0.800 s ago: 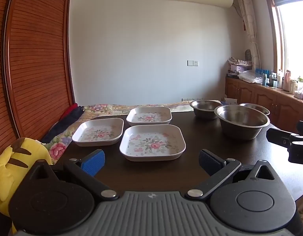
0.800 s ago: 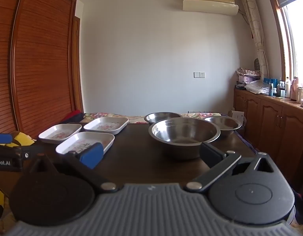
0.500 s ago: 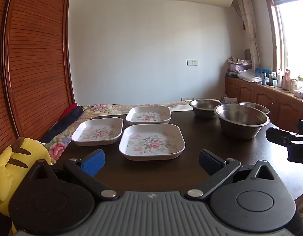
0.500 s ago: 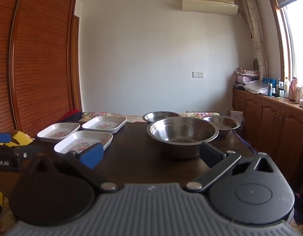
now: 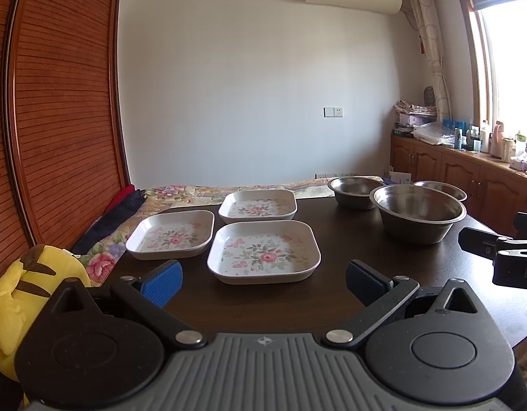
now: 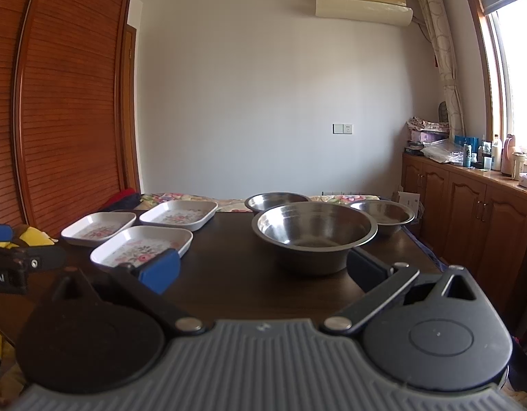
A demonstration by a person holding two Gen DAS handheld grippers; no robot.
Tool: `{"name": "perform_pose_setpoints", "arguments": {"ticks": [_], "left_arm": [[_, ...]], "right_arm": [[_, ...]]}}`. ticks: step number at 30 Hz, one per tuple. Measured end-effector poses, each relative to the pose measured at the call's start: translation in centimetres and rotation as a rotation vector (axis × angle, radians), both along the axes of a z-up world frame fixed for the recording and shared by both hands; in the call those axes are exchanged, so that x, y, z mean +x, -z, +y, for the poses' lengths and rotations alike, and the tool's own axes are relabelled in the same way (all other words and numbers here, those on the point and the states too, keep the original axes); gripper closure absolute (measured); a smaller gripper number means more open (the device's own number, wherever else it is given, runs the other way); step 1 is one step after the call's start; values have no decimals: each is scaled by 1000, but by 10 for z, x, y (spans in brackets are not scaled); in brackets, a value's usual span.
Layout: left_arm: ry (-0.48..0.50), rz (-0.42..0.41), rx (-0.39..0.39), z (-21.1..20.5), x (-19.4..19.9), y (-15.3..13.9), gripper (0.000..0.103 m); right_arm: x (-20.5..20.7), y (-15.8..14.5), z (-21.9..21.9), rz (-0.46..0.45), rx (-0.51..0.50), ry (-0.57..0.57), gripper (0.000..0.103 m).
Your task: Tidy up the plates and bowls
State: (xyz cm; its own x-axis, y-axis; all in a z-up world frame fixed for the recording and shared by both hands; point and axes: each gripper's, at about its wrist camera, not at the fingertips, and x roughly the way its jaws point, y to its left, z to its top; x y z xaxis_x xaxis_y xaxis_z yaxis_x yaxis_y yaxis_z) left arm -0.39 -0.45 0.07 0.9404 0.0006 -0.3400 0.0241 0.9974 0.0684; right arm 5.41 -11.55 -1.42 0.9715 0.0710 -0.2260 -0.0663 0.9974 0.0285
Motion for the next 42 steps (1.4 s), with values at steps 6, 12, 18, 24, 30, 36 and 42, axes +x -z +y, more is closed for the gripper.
{"name": "perform_pose_setpoints", "arguments": {"ticks": [6, 12, 18, 24, 30, 36, 42], "left_arm": [[0, 0, 1, 0, 0, 0, 0], [1, 1, 0, 0, 0, 0, 0], [1, -2, 2, 1, -1, -1, 0], [2, -1, 3, 1, -1, -2, 0], [2, -1, 3, 1, -1, -2, 0], [6, -4, 6, 0, -2, -2, 0], [5, -5, 6, 0, -2, -2, 0]], "right_arm": [[-1, 0, 0, -2, -2, 2, 0], [-2, 0, -2, -4, -1, 2, 0], [-3, -2, -4, -8, -4, 7, 0], [-3, -2, -5, -8, -5, 7, 0], [-4, -2, -6, -10, -6, 5, 0], [-5, -3, -6, -13, -8, 5, 0], [-6, -4, -4, -15, -14, 5, 0]]}}
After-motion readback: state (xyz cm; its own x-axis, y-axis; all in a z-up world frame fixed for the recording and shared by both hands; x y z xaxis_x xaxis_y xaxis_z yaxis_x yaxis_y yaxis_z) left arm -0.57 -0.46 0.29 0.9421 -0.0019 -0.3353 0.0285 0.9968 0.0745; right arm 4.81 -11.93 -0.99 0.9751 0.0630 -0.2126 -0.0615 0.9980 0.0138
